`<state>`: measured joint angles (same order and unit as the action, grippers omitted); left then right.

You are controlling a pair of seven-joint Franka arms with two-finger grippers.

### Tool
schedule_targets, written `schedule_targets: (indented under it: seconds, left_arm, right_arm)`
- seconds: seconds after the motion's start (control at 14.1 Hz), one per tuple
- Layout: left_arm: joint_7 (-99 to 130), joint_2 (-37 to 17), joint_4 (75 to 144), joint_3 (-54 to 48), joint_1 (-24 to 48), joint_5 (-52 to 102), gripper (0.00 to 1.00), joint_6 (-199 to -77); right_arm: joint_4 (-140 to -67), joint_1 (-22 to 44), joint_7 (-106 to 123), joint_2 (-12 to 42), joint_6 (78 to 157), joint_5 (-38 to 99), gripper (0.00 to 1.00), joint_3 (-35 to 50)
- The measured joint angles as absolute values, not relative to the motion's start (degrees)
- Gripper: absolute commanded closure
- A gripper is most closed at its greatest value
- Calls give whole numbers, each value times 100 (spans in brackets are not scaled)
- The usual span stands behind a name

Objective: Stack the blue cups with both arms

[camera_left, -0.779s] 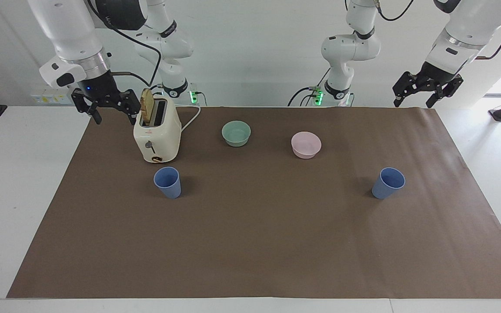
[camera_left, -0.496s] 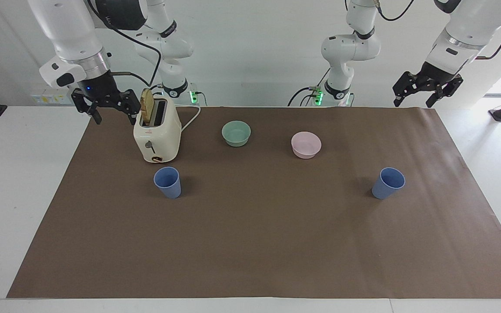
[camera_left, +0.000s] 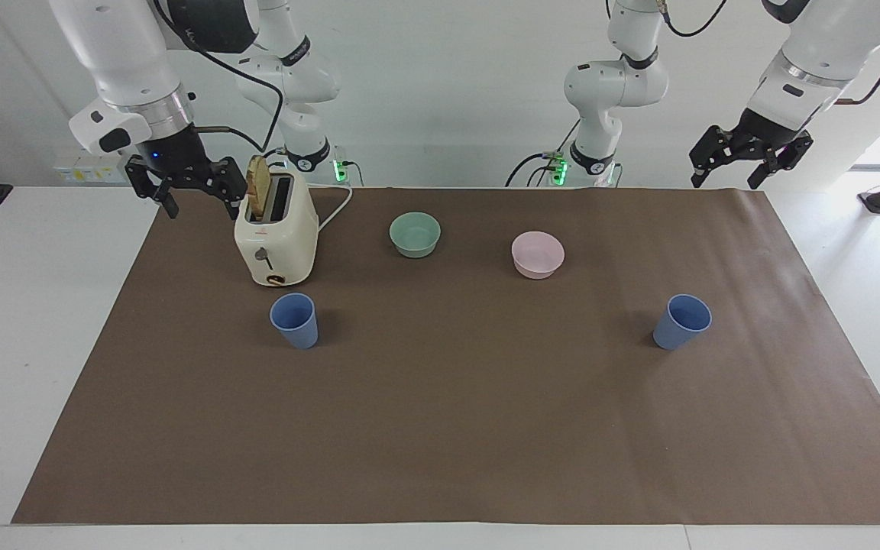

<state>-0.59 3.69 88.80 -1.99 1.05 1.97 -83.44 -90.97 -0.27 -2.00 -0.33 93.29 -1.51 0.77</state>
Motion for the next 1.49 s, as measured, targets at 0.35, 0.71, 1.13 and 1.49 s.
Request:
schedule_targets:
  seconds: [0.35,0.71,1.13,1.49]
  left_arm:
    - [-59,369,8880,-189,101,196,0,-8434]
    - [-66,273,9078,-123,-292,187,0,-9430]
    - [-96,-285,9947,-100,-830,187,0,-10973]
    - [-66,-811,10799,-164,-839,189,0,-12093]
  right_arm:
    - [-9097,-27,-200,-33,9329,-151,0,77]
    - [-9097,-27,-200,-33,9329,-151,0,77]
    - [-9097,-27,-200,-33,9329,-151,0,77]
    - [-9097,-27,-200,-33,9329,-151,0,77]
